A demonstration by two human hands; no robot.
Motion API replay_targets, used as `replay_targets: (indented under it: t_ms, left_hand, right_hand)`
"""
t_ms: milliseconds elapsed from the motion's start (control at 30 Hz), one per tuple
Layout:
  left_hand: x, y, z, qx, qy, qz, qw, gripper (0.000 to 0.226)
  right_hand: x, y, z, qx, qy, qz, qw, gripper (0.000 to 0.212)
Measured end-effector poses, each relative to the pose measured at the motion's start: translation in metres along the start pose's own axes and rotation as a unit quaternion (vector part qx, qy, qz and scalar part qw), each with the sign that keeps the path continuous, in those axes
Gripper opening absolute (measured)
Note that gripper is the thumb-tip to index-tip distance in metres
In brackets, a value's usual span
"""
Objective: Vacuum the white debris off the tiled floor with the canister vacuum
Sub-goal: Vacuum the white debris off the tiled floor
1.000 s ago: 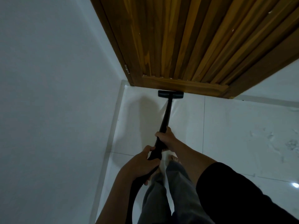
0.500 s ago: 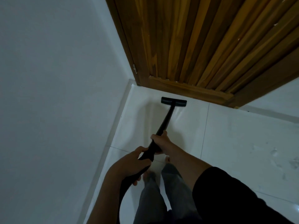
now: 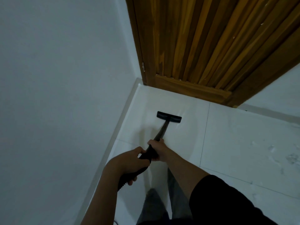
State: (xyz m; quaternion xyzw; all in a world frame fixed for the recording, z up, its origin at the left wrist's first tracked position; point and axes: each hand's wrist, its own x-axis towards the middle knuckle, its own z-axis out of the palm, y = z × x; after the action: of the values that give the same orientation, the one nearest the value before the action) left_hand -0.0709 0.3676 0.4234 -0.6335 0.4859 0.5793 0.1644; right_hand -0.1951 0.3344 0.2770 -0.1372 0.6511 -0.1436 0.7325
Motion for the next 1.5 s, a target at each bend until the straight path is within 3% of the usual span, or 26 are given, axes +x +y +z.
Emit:
replay_targets:
  t_ms: [200,433,633,900,1233,1500]
  left_hand:
    - [-0.051,-0.054,0.045,0.016,-0.011,-0.027,0.999,0.040]
    - [-0.087,-0.084,0.104,-0.039,-0.001,-0.069,0.997,0.041]
    - [-0.117,-0.086,0.161,-0.024,0.003,-0.099,0.995,0.036]
    - [-0.145,-0.103,0.214,-0.020,0.014,-0.103,0.994,0.038]
    - [-0.171,-0.159,0.255,-0.026,0.008,-0.085,0.996,0.040]
    - [-0.219,-0.234,0.266,0.006,0.011,-0.073,0.997,0.041]
  right_hand:
    - [-0.037,0.076,0.030,-0.018,-0.013,0.015,1.000,0.057]
    - [-0.068,0.139,0.031,-0.042,-0.035,0.023,0.998,0.050]
    - [-0.092,0.191,0.015,-0.049,-0.051,0.030,0.997,0.059]
    - [-0.122,0.245,0.004,-0.049,-0.074,0.038,0.995,0.042]
    - [-0.146,0.312,0.028,-0.039,-0.067,0.037,0.996,0.051]
    - [-0.169,0.382,0.094,0.005,-0.048,0.027,0.998,0.057]
